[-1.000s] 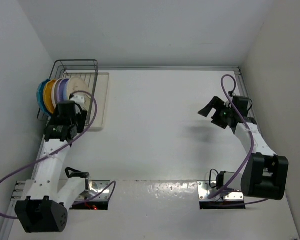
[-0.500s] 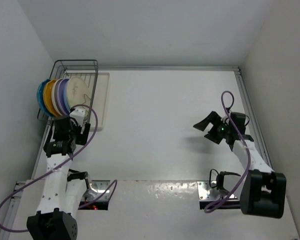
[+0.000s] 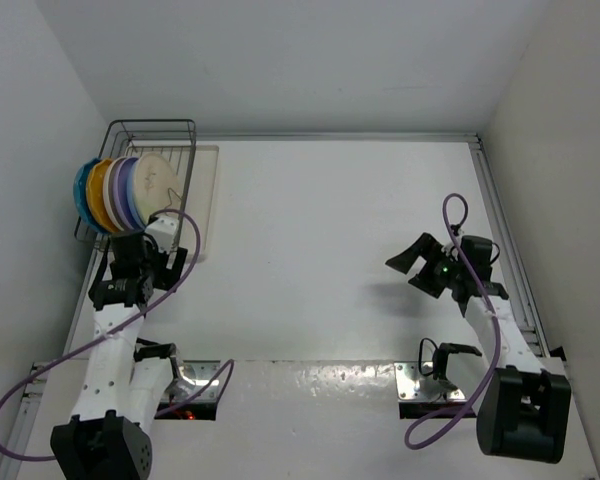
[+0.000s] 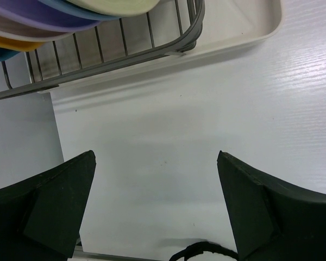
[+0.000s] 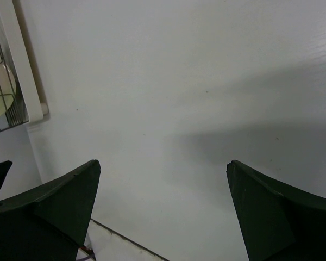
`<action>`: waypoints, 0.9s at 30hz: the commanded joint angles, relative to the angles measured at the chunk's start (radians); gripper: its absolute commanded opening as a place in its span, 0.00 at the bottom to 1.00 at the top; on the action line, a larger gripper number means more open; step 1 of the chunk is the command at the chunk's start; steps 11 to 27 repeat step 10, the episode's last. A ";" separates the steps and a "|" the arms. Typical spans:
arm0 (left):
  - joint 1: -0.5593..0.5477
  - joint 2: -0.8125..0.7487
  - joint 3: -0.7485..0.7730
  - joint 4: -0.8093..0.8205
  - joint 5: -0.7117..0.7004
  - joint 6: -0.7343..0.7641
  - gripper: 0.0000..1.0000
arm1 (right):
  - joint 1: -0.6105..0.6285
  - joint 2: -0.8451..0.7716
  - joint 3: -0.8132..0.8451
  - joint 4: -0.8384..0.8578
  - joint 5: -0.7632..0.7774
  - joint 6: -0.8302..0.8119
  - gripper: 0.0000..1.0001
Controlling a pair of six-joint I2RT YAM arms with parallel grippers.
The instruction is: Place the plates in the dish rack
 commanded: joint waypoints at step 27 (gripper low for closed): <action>-0.014 0.001 0.003 0.022 0.026 0.008 0.99 | -0.003 0.003 0.011 0.066 -0.016 0.001 1.00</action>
